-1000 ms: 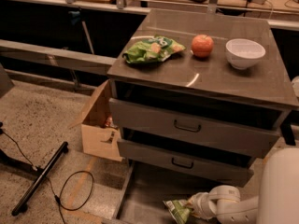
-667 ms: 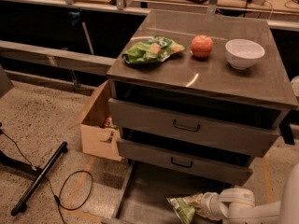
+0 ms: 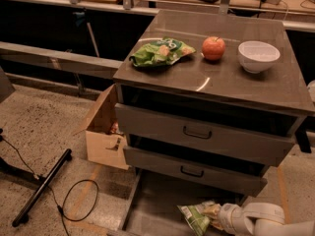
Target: Pick green jalapeno chip bag from bottom drawer and place on counter
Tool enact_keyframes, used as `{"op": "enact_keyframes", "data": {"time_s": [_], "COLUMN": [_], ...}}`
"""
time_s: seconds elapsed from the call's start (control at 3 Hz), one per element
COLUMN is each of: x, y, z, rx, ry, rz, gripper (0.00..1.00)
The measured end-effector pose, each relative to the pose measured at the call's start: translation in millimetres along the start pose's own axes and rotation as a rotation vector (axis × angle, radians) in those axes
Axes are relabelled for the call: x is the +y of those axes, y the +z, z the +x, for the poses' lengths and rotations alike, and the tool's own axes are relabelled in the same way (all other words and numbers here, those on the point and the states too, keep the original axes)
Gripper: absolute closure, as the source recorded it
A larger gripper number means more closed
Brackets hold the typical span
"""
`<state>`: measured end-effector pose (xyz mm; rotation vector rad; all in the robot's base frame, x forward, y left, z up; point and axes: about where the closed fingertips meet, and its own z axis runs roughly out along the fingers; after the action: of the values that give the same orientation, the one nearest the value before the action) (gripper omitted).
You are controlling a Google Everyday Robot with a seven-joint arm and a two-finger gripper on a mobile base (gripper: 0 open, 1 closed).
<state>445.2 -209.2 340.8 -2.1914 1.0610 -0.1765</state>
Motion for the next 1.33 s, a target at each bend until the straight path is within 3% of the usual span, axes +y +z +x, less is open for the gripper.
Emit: {"op": "enact_keyframes", "data": {"time_s": [0.33, 0.67, 1.33], "x": [1.0, -9.4, -33.2], "y": [0.3, -13.3, -69.3], "z": [0.7, -0.3, -18.6], "rx": [0.003, -0.016, -0.05], "ry": [0.0, -0.002, -0.021], "rz": [-0.004, 0.035, 0.101], "gripper": [1.0, 1.0, 1.0]}}
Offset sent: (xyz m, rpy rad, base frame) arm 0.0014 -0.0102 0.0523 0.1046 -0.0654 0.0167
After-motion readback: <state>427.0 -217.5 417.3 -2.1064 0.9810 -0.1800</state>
